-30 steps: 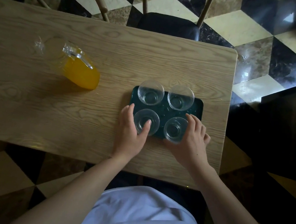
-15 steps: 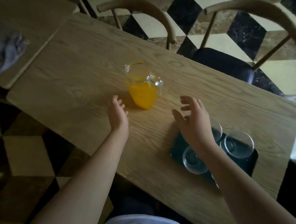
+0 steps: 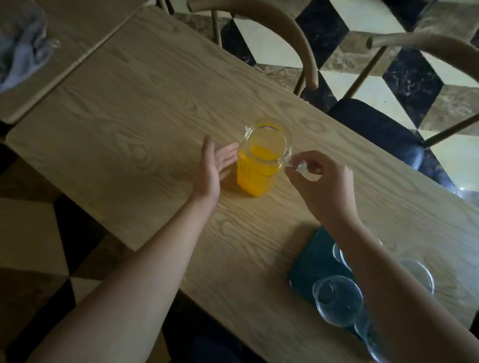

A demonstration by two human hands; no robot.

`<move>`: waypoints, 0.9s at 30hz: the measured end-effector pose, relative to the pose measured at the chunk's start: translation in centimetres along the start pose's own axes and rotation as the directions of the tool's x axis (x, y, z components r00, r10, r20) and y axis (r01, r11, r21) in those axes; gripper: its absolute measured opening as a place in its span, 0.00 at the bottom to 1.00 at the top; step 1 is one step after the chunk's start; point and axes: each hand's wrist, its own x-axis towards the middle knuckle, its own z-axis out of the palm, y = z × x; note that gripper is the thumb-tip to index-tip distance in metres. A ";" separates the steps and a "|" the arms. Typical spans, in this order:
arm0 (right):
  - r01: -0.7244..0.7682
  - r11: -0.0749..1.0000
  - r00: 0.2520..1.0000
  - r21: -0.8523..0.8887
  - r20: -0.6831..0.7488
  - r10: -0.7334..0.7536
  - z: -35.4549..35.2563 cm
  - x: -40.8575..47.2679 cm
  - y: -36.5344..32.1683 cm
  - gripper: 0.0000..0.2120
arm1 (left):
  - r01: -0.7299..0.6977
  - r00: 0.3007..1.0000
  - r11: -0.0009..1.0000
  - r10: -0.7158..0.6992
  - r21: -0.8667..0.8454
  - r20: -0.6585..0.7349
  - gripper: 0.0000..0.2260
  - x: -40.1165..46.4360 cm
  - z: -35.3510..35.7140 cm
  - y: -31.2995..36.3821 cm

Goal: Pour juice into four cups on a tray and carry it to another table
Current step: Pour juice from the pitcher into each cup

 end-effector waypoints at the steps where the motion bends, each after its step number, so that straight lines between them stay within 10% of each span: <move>1: -0.002 1.000 1.000 0.007 -0.002 0.002 0.0 0.2 -0.2 0.05 | -0.002 1.000 1.000 0.002 0.004 0.003 0.30 0.1 0.0 0.2; 14: -0.024 0.995 0.999 -0.096 0.046 0.029 -0.3 1.6 -5.2 0.06 | 0.086 0.992 0.996 -0.087 0.018 0.088 0.51 1.0 -0.7 0.8; 27: -0.054 0.996 0.975 0.074 -0.213 0.069 -15.6 -5.9 -5.7 0.10 | 0.033 0.832 0.999 -0.049 0.039 0.553 0.30 -9.0 8.0 6.2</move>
